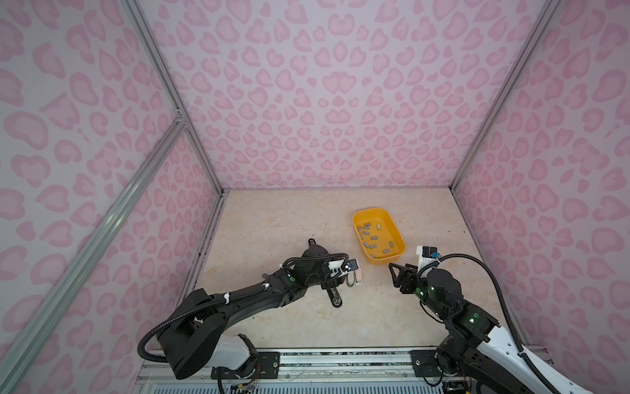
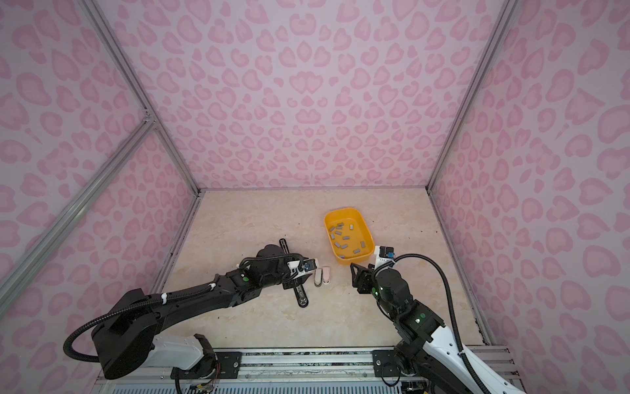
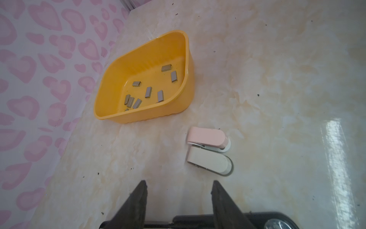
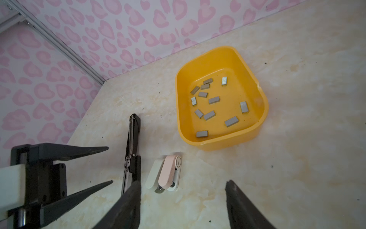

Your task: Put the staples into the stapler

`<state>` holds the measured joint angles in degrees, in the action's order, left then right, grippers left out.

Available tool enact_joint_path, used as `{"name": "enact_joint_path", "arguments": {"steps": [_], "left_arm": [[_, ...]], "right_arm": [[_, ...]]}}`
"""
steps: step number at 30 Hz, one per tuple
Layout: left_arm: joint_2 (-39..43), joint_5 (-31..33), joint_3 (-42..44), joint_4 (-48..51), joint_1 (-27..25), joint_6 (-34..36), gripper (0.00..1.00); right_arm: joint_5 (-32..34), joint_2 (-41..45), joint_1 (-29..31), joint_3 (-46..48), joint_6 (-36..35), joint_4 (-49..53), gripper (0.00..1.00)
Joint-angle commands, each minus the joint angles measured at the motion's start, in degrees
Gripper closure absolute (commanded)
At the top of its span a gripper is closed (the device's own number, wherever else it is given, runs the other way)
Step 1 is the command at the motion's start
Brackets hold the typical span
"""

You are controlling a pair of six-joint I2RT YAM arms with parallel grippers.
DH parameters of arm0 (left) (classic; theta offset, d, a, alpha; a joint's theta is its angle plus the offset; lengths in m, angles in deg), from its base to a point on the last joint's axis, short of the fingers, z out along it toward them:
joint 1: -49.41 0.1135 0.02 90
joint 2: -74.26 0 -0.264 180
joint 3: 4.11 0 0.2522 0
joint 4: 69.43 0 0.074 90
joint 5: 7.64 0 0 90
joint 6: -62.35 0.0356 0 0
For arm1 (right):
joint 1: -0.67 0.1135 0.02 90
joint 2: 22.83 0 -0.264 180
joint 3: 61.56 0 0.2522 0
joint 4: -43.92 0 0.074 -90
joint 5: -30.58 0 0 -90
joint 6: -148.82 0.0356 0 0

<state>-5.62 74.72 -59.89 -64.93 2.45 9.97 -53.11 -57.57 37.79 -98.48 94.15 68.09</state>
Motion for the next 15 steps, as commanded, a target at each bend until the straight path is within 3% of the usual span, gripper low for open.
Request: {"name": "enact_joint_path", "arguments": {"steps": [1,2,3,4,9,12,15], "left_arm": [[1.1,-2.8,-3.2,0.2,0.1,-4.0,0.5],[2.4,-2.8,-4.4,-0.1,0.7,-9.9,0.45],[3.5,-3.5,-5.3,-0.1,1.7,-15.2,0.2],[4.7,-3.9,-6.5,0.8,2.7,-20.8,0.07],[9.0,-3.4,-9.7,4.9,4.9,-40.8,0.06],[10.2,-7.1,-9.8,4.5,4.8,-48.1,0.02],[10.2,-6.3,-11.5,5.9,4.6,-55.0,0.02]], "right_arm": [[-3.7,-2.8,-0.1,1.6,-0.8,-4.6,0.36],[-4.2,-3.5,0.1,2.1,-0.9,-5.2,0.36],[-4.8,-4.0,0.2,2.8,-1.1,-6.1,0.37],[-5.5,-4.2,0.4,3.5,-1.2,-7.0,0.37],[-3.1,-6.3,4.5,5.9,-1.1,-10.0,0.38],[-0.3,-10.2,7.7,5.4,-1.1,-11.1,0.38],[0.7,-15.4,9.5,4.8,-1.1,-13.4,0.39]]}}
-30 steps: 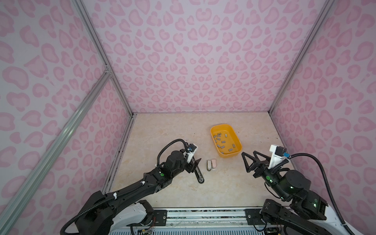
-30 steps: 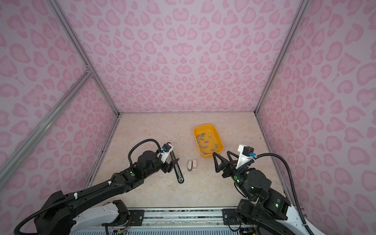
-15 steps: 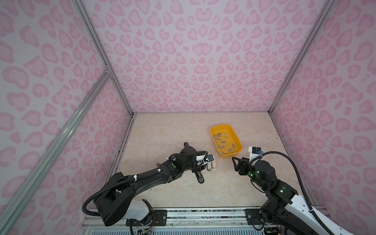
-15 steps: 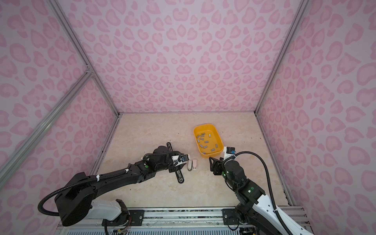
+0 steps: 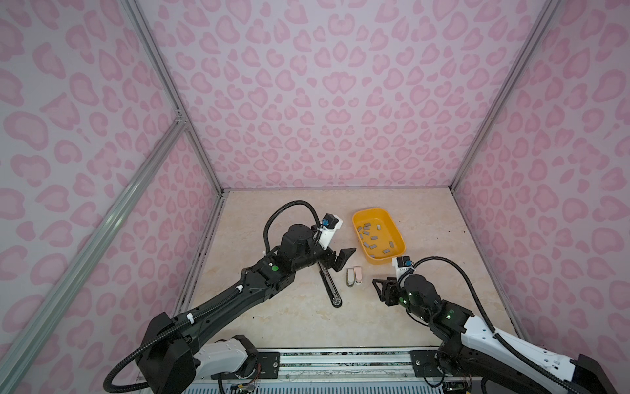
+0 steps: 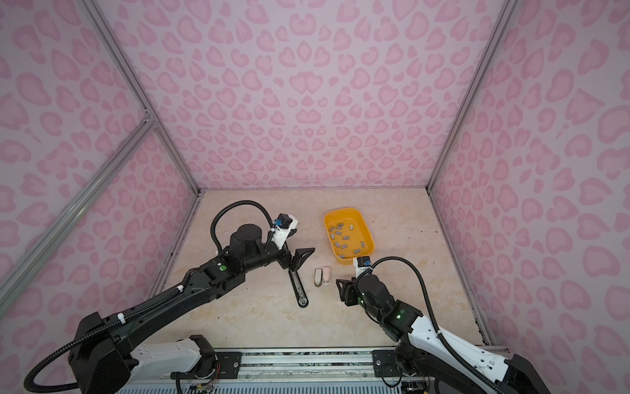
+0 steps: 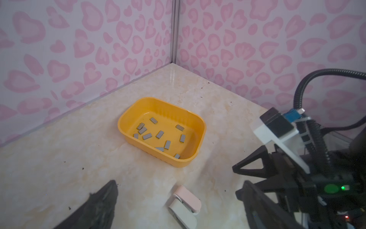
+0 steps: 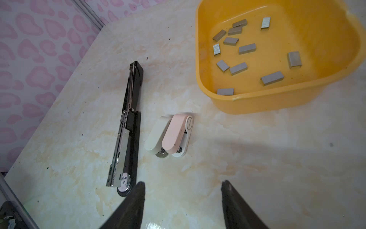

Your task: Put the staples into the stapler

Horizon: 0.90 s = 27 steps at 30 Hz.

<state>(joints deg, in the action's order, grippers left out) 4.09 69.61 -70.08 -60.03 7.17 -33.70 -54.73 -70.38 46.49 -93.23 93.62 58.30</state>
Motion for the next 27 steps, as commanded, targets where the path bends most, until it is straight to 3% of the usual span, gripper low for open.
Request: {"name": "enact_joint_path", "arguments": {"steps": [1,7,10,12,27], "left_arm": [[0.8,0.1,-1.7,1.3,-0.2,-14.1,0.02],[3.0,15.0,-5.5,7.8,-5.8,-22.7,0.02],[1.4,16.6,-8.9,12.6,-7.8,-24.4,0.02],[0.1,17.5,-10.8,14.8,-8.7,-25.4,0.02],[1.5,20.2,-9.5,15.7,-9.3,-23.4,0.02]], "right_arm": [[2.4,-4.8,1.2,-0.9,-0.5,-4.5,0.39],[2.8,-17.6,3.7,-7.5,-2.5,-3.7,0.45],[2.0,-22.5,5.9,-10.7,-3.2,-4.5,0.59],[1.0,-24.6,7.1,-12.1,-2.8,-5.5,0.61],[2.4,-33.9,10.4,-14.7,-0.8,-8.8,0.54]]}}
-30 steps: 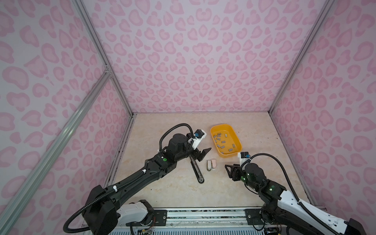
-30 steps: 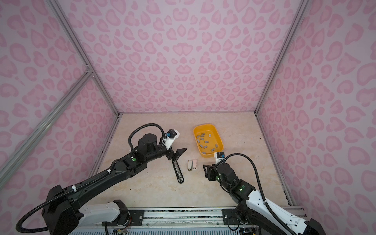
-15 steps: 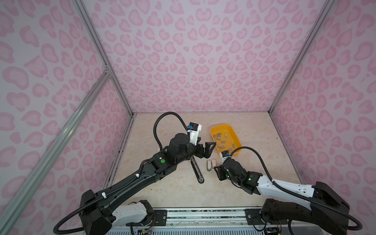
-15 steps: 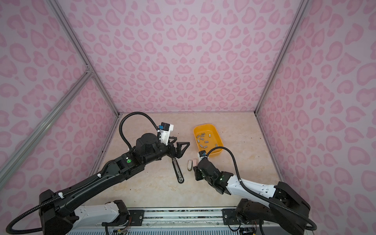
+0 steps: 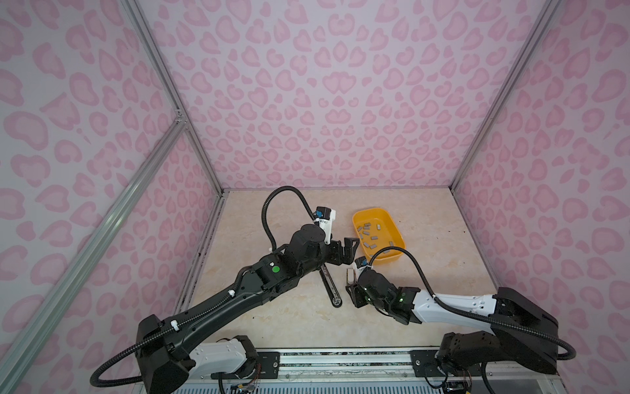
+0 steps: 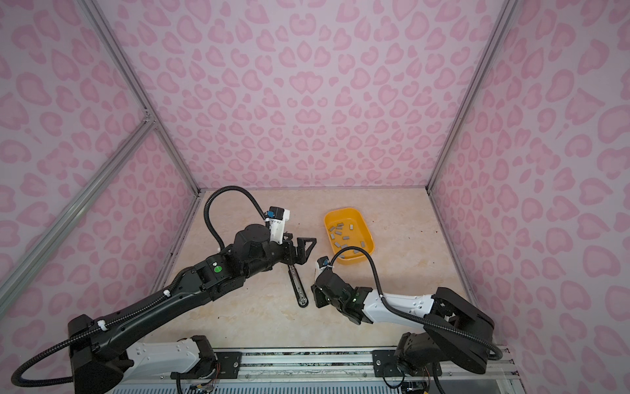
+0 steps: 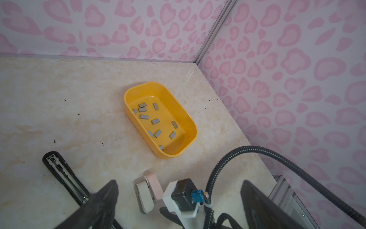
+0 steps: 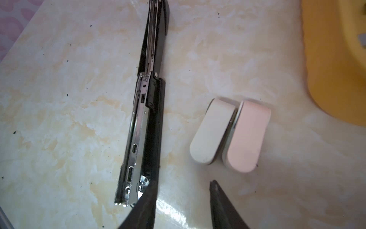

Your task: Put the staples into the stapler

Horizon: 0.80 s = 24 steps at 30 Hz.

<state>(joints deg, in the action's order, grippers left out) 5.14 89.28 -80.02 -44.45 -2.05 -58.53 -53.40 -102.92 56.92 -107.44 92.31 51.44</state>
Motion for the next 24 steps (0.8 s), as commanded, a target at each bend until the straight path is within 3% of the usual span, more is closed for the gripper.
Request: {"name": "enact_joint_path", "arguments": {"steps": [1,5,12,21,24], "left_arm": [[0.6,0.6,0.8,0.0,0.0,1.9,0.02],[2.0,3.2,3.0,0.0,0.0,3.6,0.02],[6.2,2.2,6.5,-0.6,0.9,5.3,0.02],[10.4,0.2,9.1,-0.6,3.8,4.5,0.02],[11.1,0.0,9.6,-0.4,4.6,4.5,0.02]], "right_arm": [[1.4,-2.1,0.0,-0.9,0.4,-1.9,0.53],[3.3,-4.6,-0.3,-2.0,0.3,-1.5,0.48],[6.1,-9.0,-1.7,-3.5,-0.1,-1.4,0.43],[7.6,-8.3,-4.4,-0.6,-1.4,-3.3,0.16],[7.9,-7.4,-4.8,0.1,-2.0,-3.0,0.15]]}}
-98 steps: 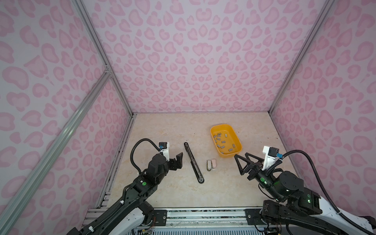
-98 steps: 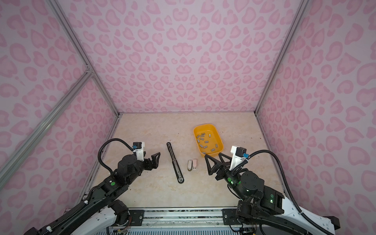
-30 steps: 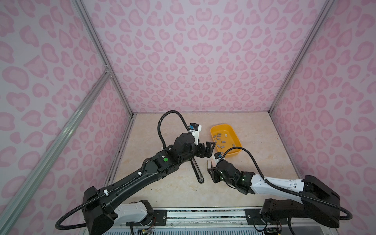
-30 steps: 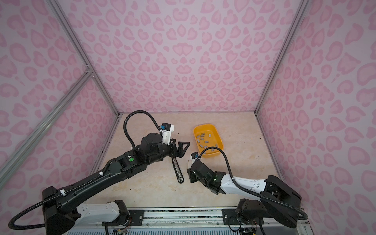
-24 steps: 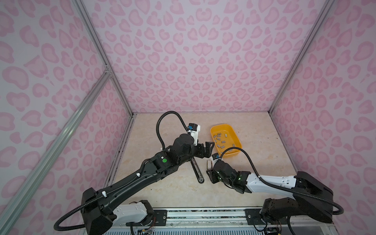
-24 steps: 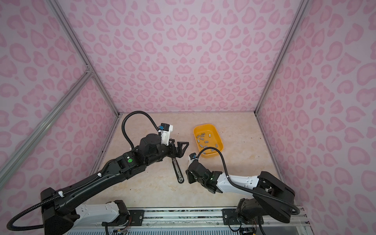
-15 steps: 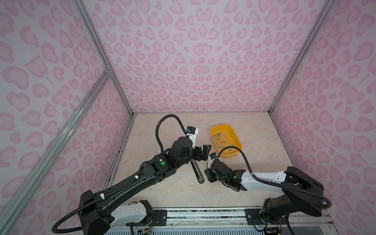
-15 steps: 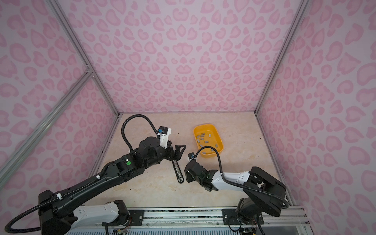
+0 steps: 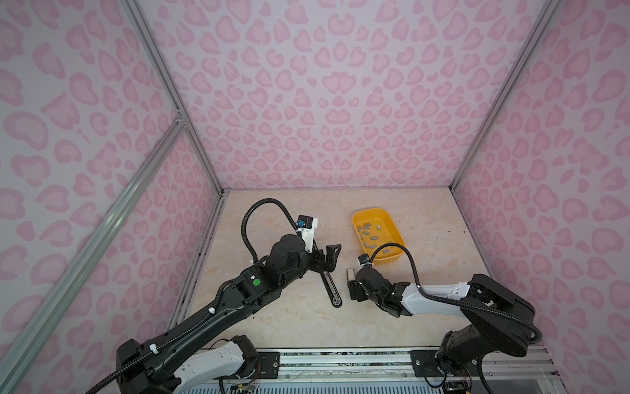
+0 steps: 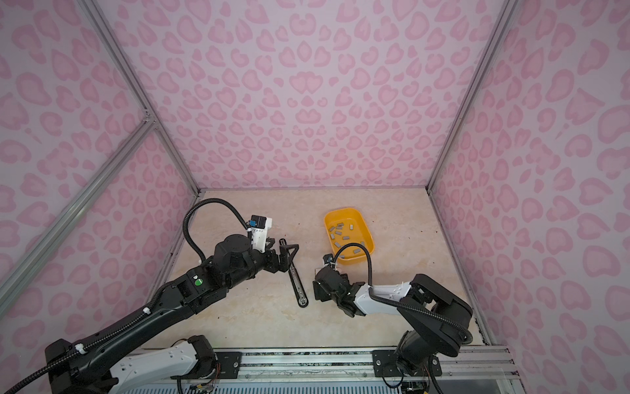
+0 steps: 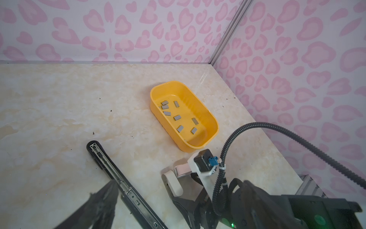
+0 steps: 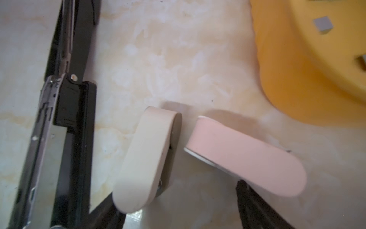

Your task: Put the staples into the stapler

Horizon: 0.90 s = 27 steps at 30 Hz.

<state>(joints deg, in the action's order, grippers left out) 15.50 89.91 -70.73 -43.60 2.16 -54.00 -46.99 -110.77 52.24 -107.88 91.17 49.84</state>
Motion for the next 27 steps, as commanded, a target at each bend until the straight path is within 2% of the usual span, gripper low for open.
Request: {"name": "enact_joint_path", "arguments": {"steps": [1,11,18,22,27], "left_arm": [[0.8,-0.7,0.5,-1.3,0.6,0.1,0.02],[2.5,-0.9,2.2,-1.7,1.3,5.2,0.02],[3.3,0.3,3.5,-1.8,1.3,6.0,0.02],[3.2,0.3,3.4,-1.5,1.3,6.0,0.02],[3.6,0.5,3.5,-1.5,1.3,6.2,0.02]], "right_arm": [[1.5,0.9,-0.2,0.7,-1.1,-1.4,0.15],[2.3,4.4,4.0,1.0,-1.9,-2.6,0.17],[1.8,-0.8,4.7,-1.5,-1.4,-3.3,0.23],[2.0,-4.1,4.9,-3.3,-1.4,-2.7,0.3],[3.7,-5.3,4.8,-3.2,-2.1,-2.6,0.36]]}}
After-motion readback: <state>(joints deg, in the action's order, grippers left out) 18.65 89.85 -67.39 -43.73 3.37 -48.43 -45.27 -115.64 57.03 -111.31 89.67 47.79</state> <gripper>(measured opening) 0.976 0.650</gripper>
